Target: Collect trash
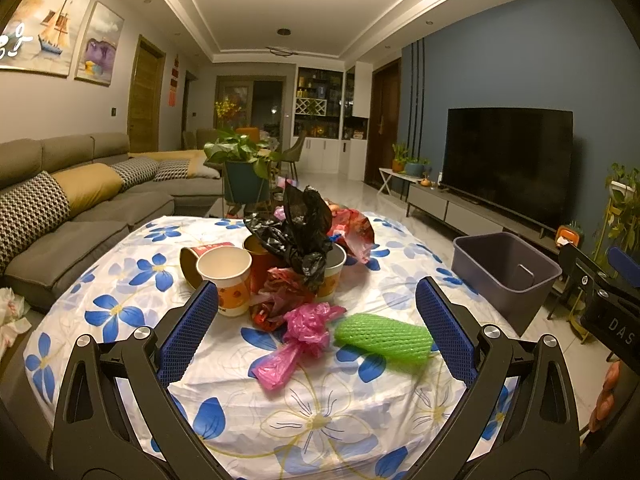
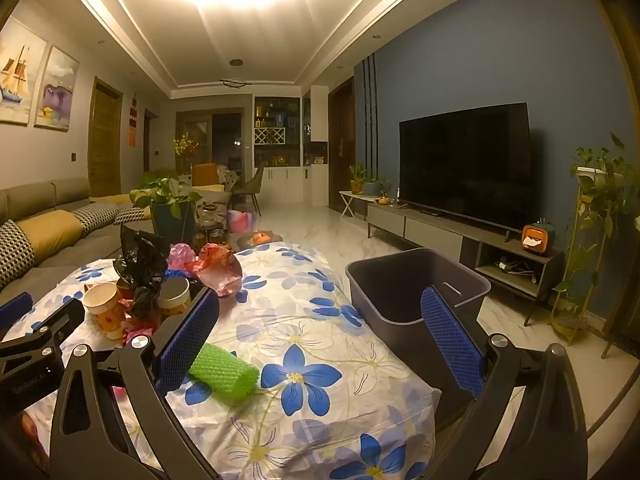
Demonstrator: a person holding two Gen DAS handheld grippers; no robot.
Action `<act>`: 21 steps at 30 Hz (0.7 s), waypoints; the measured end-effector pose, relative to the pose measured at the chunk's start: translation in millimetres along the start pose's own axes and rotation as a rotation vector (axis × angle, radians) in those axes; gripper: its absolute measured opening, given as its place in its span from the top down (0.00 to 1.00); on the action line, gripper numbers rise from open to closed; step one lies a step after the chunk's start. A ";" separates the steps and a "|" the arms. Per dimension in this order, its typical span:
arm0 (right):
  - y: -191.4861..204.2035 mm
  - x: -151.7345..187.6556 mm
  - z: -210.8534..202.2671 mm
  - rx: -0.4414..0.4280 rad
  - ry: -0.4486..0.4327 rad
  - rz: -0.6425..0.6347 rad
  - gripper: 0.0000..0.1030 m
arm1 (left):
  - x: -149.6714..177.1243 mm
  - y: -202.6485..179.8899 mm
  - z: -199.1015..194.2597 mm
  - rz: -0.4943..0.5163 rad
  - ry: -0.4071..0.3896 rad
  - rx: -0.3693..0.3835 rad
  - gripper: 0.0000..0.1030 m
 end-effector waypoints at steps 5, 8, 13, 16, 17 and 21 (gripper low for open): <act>0.8 0.5 -0.2 0.002 -0.003 0.000 0.05 | -3.9 -2.8 1.5 -0.002 0.001 -0.001 0.05; -0.6 -0.2 -0.5 0.002 -0.004 0.000 0.05 | 1.1 0.6 -0.6 -0.001 -0.003 0.002 0.05; -0.4 -0.2 -0.6 0.002 -0.005 0.001 0.05 | -0.3 -0.1 -1.1 0.001 -0.002 0.003 0.05; -0.3 -0.2 -0.6 0.002 -0.005 0.000 0.05 | 0.5 -0.4 -0.2 -0.002 -0.002 0.003 0.05; -0.3 0.1 -0.6 0.001 -0.005 0.001 0.05 | 0.4 -0.5 -0.2 -0.001 -0.002 0.002 0.05; 0.0 -0.2 -0.9 0.001 -0.006 0.001 0.05 | 0.7 -0.1 -0.2 -0.003 -0.001 0.003 0.05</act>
Point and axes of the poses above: each gripper's, at about its wrist camera, not at the fingertips, and z roughly the way its jaws point, y to its left, x to its underside, the point moved 2 cm from there along z, roughly the way its jaws point, and after that the axes turned 5 degrees about -y, right-handed, at the moved point
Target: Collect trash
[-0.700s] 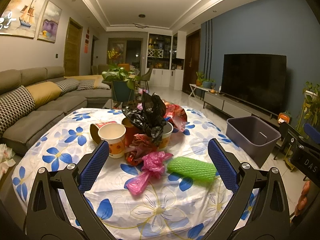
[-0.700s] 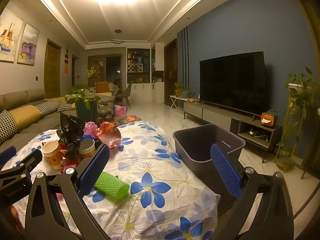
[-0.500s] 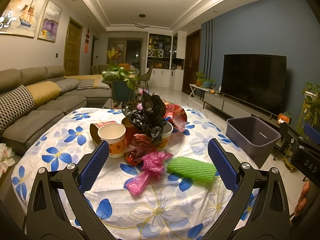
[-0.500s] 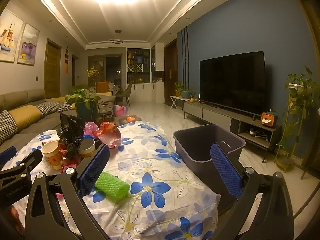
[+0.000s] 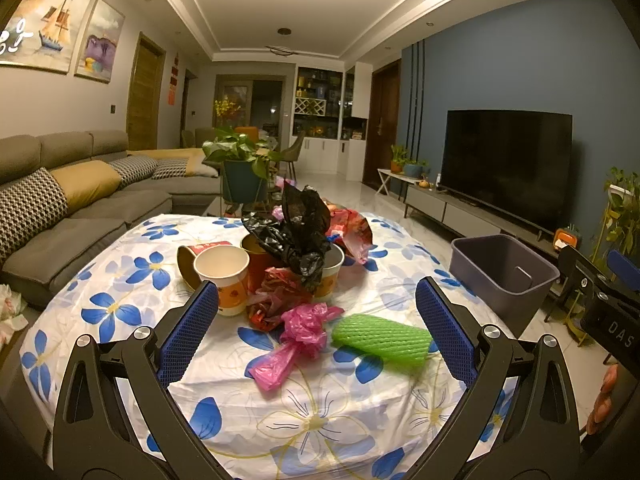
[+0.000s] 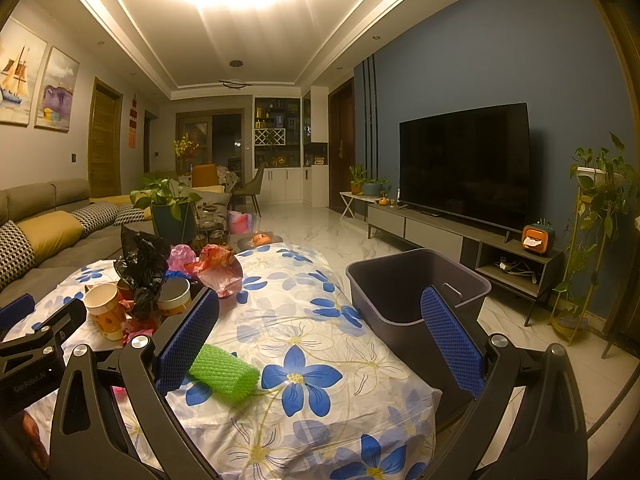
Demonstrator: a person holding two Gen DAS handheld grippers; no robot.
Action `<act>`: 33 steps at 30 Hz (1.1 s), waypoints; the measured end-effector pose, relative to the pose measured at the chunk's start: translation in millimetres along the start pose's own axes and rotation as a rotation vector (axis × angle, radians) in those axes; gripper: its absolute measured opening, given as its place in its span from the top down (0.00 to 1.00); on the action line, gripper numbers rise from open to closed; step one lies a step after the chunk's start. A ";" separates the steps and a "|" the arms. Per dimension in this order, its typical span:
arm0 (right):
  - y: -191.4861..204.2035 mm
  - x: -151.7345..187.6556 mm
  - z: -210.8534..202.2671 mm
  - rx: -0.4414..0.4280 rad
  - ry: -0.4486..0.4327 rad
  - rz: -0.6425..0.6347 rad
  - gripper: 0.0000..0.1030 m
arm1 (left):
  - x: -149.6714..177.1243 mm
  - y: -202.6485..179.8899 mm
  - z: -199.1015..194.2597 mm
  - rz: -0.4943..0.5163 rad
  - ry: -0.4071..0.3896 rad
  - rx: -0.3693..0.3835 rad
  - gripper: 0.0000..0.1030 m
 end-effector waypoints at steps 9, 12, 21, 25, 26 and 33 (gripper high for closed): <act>-0.7 -0.7 -0.2 0.000 0.001 0.000 0.05 | 0.2 1.0 -0.3 -0.003 -0.001 0.002 0.05; -0.5 -0.5 -0.3 0.000 0.001 0.001 0.05 | -0.2 0.2 -0.3 -0.003 -0.001 0.001 0.05; -0.7 -0.2 -0.6 0.000 -0.001 0.001 0.05 | -0.7 0.9 -0.6 -0.007 0.000 0.002 0.05; -0.7 0.1 0.0 0.000 0.000 0.002 0.05 | -0.8 0.9 -1.0 -0.006 -0.002 0.002 0.05; -0.6 0.0 -0.3 0.000 0.000 0.002 0.05 | -0.8 1.0 -0.7 -0.006 -0.002 0.003 0.05; -0.9 0.2 0.2 0.000 0.000 0.002 0.05 | -1.3 1.0 -0.8 -0.009 0.000 0.004 0.05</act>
Point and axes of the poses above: each gripper's, at about its wrist camera, not at the fingertips, and z roughly the way its jaws point, y to its left, x to its underside, the point moved 2 cm from there along z, roughly the way its jaws point, and after that the axes turned 5 degrees about -y, right-handed, at the moved point
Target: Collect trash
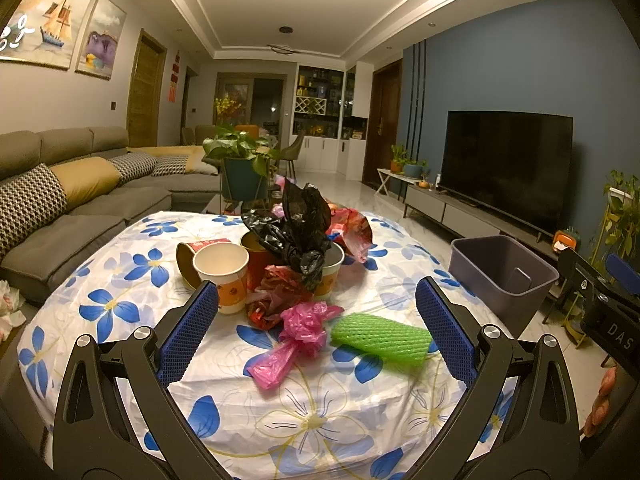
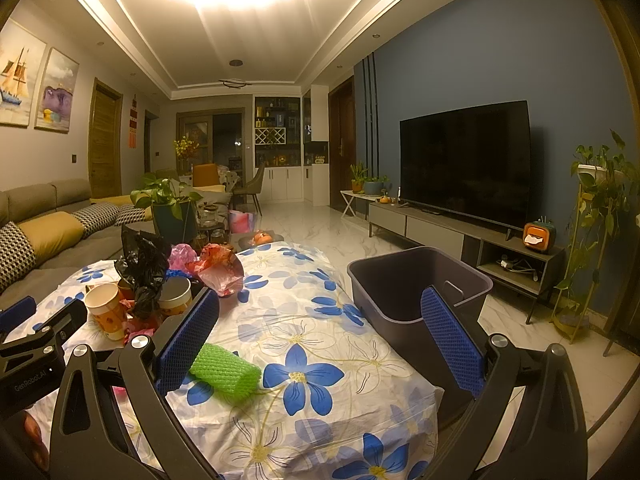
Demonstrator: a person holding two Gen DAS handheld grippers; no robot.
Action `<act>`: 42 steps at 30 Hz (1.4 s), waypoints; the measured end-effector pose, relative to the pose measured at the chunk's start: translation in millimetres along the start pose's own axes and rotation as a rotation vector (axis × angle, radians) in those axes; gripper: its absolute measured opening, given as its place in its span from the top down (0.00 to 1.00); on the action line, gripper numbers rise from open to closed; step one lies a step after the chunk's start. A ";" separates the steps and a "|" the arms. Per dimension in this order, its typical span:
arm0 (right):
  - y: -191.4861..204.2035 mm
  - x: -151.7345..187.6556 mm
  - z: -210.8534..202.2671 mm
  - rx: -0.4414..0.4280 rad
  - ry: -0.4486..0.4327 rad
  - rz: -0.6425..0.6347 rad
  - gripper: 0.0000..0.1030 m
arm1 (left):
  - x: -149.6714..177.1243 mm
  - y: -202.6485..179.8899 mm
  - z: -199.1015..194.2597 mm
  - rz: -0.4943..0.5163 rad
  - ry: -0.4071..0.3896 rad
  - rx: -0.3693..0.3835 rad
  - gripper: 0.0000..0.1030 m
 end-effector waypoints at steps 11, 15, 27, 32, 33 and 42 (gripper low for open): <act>-0.2 0.9 0.4 0.000 -0.001 0.001 0.05 | -0.7 -2.0 -0.3 0.000 0.001 -0.001 0.05; -3.2 -1.4 -0.9 0.002 0.005 0.003 0.05 | -0.3 -2.8 -0.4 -0.001 0.002 -0.002 0.05; 3.9 8.8 12.3 -0.031 0.028 -0.001 0.05 | 13.1 3.9 8.5 -0.002 0.015 -0.027 0.05; 10.6 17.6 24.5 -0.064 0.054 0.000 0.05 | 19.7 13.5 18.0 -0.014 0.030 -0.048 0.05; 12.0 19.2 26.7 -0.071 0.056 -0.002 0.05 | 21.0 15.2 20.1 -0.016 0.033 -0.054 0.05; 28.6 38.3 46.2 -0.142 0.049 -0.026 0.06 | 32.0 28.7 41.1 -0.031 0.046 -0.078 0.05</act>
Point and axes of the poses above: each gripper's, at about its wrist camera, not at the fingertips, and z roughly the way its jaws point, y to its left, x to its underside, the point moved 2 cm from there along z, roughly the way its jaws point, and after that the axes turned 5 degrees about -y, right-handed, at the moved point
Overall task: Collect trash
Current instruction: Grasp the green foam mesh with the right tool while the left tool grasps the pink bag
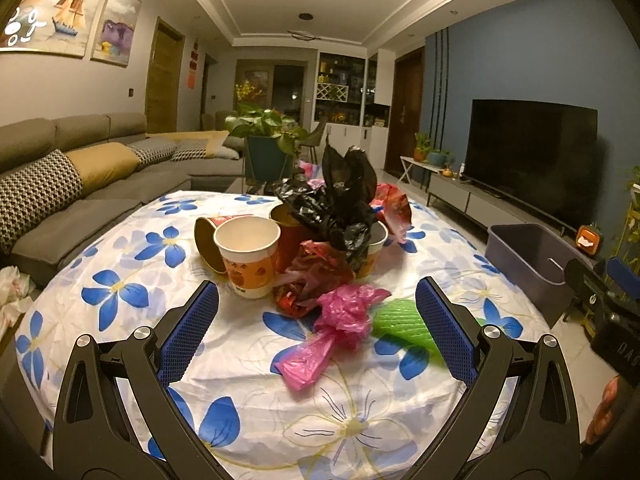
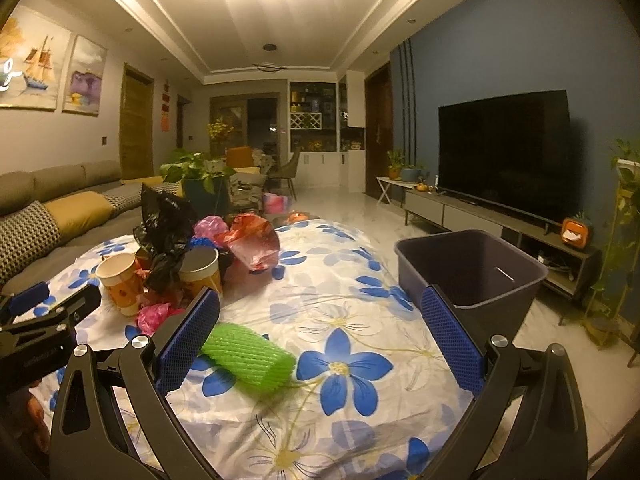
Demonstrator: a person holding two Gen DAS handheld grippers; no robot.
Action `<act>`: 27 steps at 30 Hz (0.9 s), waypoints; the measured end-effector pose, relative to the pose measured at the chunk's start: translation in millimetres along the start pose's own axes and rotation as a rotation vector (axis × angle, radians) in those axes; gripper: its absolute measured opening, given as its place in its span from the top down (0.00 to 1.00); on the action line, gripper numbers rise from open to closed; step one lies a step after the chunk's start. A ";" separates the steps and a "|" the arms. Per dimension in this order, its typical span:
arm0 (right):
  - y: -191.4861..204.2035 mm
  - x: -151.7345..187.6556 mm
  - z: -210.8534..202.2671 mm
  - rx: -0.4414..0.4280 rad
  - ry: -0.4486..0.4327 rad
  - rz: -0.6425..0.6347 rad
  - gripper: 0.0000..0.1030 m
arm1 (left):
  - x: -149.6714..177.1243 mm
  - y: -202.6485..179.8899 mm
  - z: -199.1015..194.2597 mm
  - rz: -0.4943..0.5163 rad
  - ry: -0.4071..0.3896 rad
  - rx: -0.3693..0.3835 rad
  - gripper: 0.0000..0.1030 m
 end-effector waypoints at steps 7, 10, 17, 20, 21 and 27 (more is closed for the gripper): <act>15.9 25.2 33.6 -0.067 0.056 -0.004 0.21 | 10.5 12.4 14.8 -0.005 -0.007 -0.013 0.05; 23.7 38.0 49.1 -0.104 0.088 -0.008 0.22 | 14.5 20.5 19.9 -0.018 -0.009 -0.019 0.05; 38.8 66.9 83.0 -0.148 0.172 -0.037 0.34 | 23.0 31.7 30.4 -0.037 -0.017 -0.008 0.05; 44.5 80.5 98.9 -0.166 0.222 -0.045 0.37 | 28.5 30.7 36.3 -0.032 -0.012 0.010 0.06; 44.8 82.6 100.5 -0.170 0.228 -0.044 0.37 | 29.6 30.1 37.9 -0.030 -0.009 0.014 0.06; 46.1 96.8 111.9 -0.173 0.254 -0.058 0.40 | 39.3 23.0 57.0 -0.031 0.020 0.059 0.11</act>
Point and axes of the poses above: each gripper's, at about its wrist camera, not at the fingertips, and z roughly the way its jaws point, y to its left, x to its underside, the point moved 2 cm from there along z, roughly the way its jaws point, and after that the axes turned 5 degrees about -y, right-handed, at the moved point
